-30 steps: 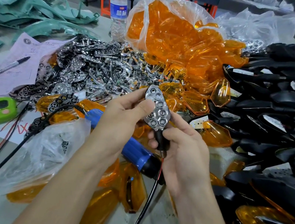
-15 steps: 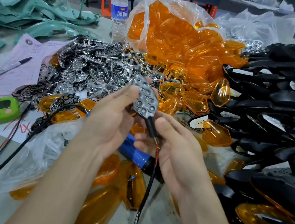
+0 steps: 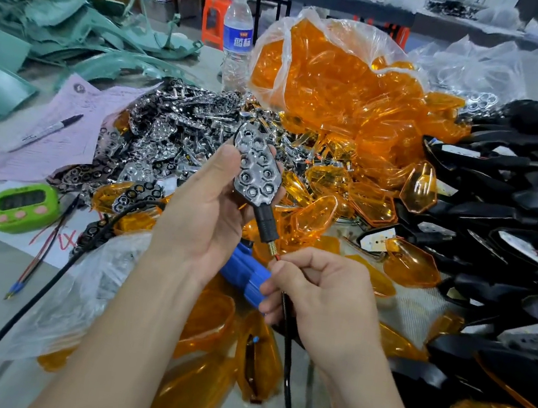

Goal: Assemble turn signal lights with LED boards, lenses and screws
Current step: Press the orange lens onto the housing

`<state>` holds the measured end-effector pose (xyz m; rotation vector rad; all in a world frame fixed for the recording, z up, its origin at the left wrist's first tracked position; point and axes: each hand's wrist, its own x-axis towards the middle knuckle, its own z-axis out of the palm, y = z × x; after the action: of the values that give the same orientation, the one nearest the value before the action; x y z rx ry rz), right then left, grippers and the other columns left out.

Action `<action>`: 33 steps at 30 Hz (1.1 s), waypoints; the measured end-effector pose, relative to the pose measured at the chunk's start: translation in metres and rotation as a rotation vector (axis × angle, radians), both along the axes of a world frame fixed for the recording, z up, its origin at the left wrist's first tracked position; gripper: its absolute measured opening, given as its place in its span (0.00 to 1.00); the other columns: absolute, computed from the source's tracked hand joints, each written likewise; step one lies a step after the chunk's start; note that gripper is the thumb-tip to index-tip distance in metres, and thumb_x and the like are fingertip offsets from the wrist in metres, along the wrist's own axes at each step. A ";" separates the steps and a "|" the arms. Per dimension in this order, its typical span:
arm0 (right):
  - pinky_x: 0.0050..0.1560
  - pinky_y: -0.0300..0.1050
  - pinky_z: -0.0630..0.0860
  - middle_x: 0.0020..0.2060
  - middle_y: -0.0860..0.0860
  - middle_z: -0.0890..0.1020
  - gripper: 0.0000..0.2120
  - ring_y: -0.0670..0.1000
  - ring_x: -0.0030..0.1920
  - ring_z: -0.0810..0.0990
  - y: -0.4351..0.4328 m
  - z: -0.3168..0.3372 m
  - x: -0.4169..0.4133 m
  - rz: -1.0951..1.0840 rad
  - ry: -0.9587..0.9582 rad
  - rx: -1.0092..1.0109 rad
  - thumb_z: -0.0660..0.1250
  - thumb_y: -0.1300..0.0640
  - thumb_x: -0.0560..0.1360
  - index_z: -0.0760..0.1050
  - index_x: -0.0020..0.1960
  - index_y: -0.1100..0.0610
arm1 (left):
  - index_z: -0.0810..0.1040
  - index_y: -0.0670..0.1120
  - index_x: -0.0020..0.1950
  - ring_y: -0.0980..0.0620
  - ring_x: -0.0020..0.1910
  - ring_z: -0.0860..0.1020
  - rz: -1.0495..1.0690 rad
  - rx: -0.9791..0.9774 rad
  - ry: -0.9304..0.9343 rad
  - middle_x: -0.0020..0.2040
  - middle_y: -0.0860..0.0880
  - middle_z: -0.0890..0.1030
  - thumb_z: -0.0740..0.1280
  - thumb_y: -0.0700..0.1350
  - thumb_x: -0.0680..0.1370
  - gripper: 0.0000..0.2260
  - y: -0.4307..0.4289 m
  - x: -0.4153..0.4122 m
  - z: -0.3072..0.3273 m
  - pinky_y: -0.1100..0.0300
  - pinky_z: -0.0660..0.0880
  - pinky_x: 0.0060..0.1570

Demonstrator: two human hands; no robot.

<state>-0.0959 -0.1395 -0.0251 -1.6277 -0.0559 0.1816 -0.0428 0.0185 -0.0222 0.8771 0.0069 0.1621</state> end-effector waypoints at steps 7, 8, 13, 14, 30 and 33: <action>0.28 0.38 0.74 0.27 0.52 0.83 0.12 0.47 0.24 0.78 0.005 -0.001 -0.004 -0.121 -0.074 -0.178 0.69 0.64 0.76 0.82 0.36 0.53 | 0.71 0.38 0.76 0.41 0.60 0.82 0.027 -0.037 0.023 0.61 0.42 0.84 0.69 0.49 0.74 0.32 -0.005 -0.005 0.010 0.45 0.79 0.61; 0.29 0.40 0.74 0.27 0.50 0.83 0.12 0.45 0.24 0.77 0.005 -0.001 -0.003 -0.131 -0.105 -0.217 0.69 0.63 0.75 0.81 0.36 0.51 | 0.71 0.38 0.76 0.42 0.61 0.82 0.035 -0.050 0.023 0.61 0.42 0.84 0.69 0.49 0.73 0.33 -0.006 -0.005 0.010 0.47 0.80 0.60; 0.28 0.40 0.71 0.25 0.51 0.80 0.12 0.44 0.23 0.73 0.004 0.002 -0.002 -0.130 -0.178 -0.220 0.69 0.62 0.75 0.81 0.36 0.48 | 0.70 0.38 0.77 0.43 0.62 0.82 0.027 -0.221 0.013 0.66 0.40 0.81 0.86 0.49 0.59 0.50 -0.005 -0.005 0.009 0.46 0.77 0.65; 0.27 0.39 0.70 0.24 0.51 0.80 0.12 0.44 0.23 0.72 0.004 0.002 -0.002 -0.120 -0.184 -0.193 0.69 0.63 0.75 0.81 0.36 0.50 | 0.71 0.38 0.77 0.43 0.61 0.83 0.018 -0.235 0.004 0.65 0.40 0.82 0.88 0.49 0.54 0.54 -0.005 -0.005 0.009 0.46 0.78 0.65; 0.29 0.35 0.75 0.31 0.53 0.85 0.15 0.45 0.24 0.76 0.003 0.004 -0.004 -0.072 -0.128 -0.069 0.73 0.60 0.78 0.71 0.54 0.45 | 0.79 0.45 0.63 0.47 0.58 0.83 -0.012 -0.095 0.049 0.56 0.47 0.85 0.73 0.53 0.68 0.26 -0.005 -0.007 0.005 0.52 0.83 0.58; 0.30 0.42 0.78 0.28 0.50 0.83 0.16 0.46 0.25 0.77 0.005 0.003 -0.007 -0.077 -0.177 -0.116 0.74 0.60 0.77 0.71 0.51 0.42 | 0.79 0.46 0.60 0.49 0.58 0.83 -0.026 -0.080 0.063 0.54 0.49 0.85 0.70 0.53 0.70 0.21 -0.005 -0.008 0.006 0.53 0.82 0.59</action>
<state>-0.1028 -0.1345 -0.0224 -1.7556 -0.1202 -0.0194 -0.0510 0.0139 -0.0161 0.8019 0.0605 0.1088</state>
